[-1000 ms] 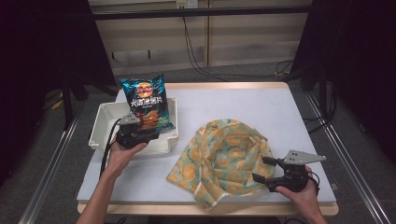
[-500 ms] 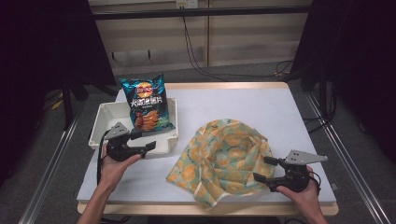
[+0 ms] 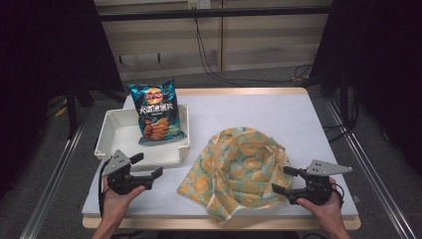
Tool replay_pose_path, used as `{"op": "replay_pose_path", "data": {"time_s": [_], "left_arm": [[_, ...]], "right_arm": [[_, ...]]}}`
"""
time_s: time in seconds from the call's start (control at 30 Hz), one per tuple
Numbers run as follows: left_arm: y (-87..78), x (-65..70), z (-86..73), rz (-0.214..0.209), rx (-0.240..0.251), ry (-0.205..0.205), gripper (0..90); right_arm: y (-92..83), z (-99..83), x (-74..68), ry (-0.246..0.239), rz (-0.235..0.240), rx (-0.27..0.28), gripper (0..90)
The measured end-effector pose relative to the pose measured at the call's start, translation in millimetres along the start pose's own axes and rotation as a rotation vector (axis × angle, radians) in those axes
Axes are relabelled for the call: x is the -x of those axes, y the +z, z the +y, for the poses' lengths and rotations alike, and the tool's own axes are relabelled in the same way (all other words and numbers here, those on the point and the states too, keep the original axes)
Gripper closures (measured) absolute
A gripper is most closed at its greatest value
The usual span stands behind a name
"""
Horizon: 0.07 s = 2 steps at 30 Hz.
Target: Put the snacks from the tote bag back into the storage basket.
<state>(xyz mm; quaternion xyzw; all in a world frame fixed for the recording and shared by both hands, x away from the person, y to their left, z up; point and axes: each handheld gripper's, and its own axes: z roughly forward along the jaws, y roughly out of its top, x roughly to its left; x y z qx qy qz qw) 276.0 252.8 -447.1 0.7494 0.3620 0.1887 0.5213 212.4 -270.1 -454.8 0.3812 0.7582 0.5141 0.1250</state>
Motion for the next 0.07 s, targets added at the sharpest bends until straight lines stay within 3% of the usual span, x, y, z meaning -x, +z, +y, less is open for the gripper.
{"op": "replay_pose_path", "data": {"time_s": [0.07], "left_arm": [[0.2, 2.5, -5.8, 0.006, -0.003, 0.008, 11.6]], "right_arm": [[-1.4, 0.5, 0.9, -0.004, -0.011, 0.007, 20.6]]}}
